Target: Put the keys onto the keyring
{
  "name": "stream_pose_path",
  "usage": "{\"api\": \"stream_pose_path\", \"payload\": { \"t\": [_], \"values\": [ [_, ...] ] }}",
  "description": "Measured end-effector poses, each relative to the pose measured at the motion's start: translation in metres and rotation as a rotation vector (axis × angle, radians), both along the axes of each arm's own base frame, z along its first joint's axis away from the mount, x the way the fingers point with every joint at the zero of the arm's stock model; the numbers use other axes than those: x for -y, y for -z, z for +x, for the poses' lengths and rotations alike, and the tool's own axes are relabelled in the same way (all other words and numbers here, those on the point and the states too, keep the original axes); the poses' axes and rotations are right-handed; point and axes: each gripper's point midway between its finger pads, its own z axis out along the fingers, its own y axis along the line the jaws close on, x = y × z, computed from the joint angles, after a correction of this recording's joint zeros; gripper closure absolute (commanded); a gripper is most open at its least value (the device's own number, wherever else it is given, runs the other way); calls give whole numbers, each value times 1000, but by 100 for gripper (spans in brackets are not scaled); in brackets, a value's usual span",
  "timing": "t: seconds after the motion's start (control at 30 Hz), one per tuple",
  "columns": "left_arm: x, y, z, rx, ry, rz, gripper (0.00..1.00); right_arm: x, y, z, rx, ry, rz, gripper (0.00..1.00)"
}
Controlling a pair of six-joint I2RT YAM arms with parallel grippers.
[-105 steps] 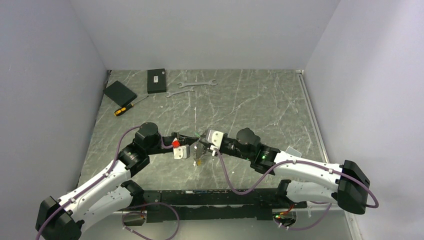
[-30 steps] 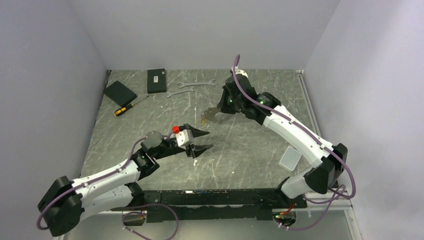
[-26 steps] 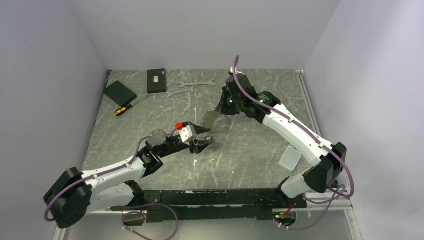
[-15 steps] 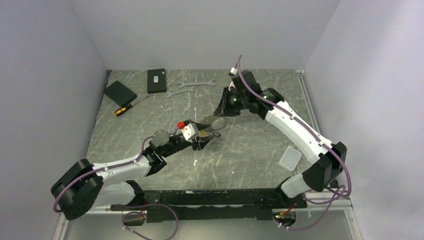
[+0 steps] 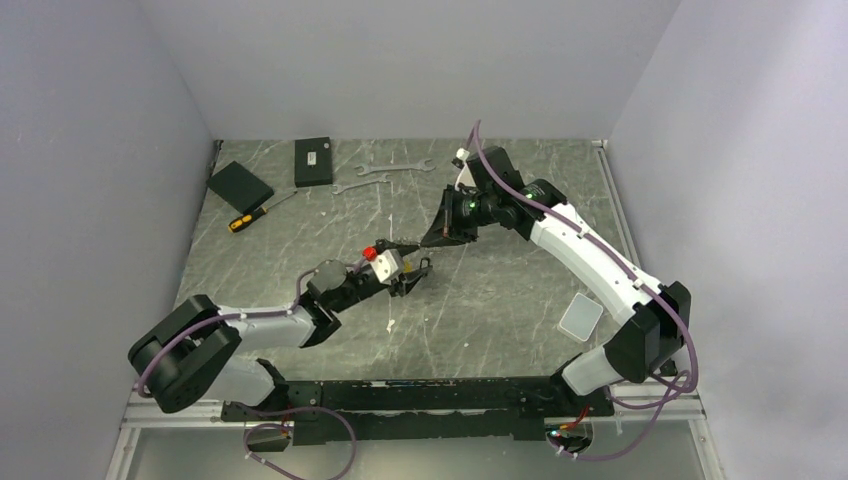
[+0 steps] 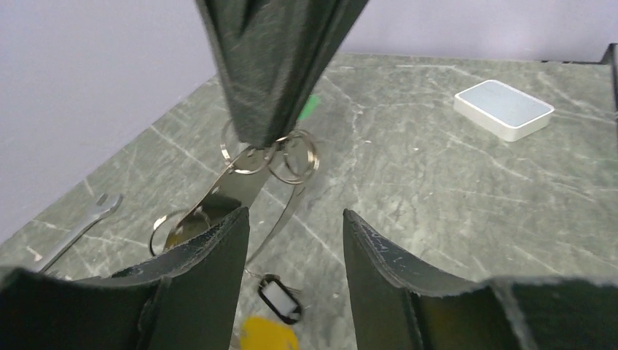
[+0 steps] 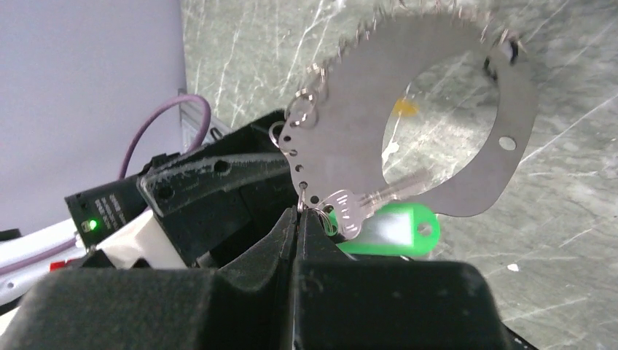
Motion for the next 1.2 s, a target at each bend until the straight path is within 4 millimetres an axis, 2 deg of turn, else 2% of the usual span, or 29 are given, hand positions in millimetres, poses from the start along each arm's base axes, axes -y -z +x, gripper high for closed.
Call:
{"api": "stream_pose_path", "payload": {
  "t": [0.2,0.3,0.43,0.67,0.83,0.9,1.03,1.2],
  "values": [
    [-10,-1,17,62,-35,11,43,-3,3,-12,-73,-52,56,100],
    [-12,-5,18,100,-30,17,49,-4,7,-17,-109,-73,71,100],
    [-11,-8,2,104,40,36,55,-2,10,-12,-123,-44,97,100],
    [-11,-41,-32,105,134,-42,49,14,22,3,-76,120,116,100],
    [-17,-58,-49,89,165,-78,58,20,27,15,-46,239,147,100],
    [-19,-56,-52,63,162,-75,63,23,29,18,-44,280,156,100],
    [-17,-46,-48,-10,141,-72,64,28,25,23,-23,344,185,100],
    [-4,-19,-39,-104,99,-47,59,35,14,25,9,405,216,100]
  ]
}}
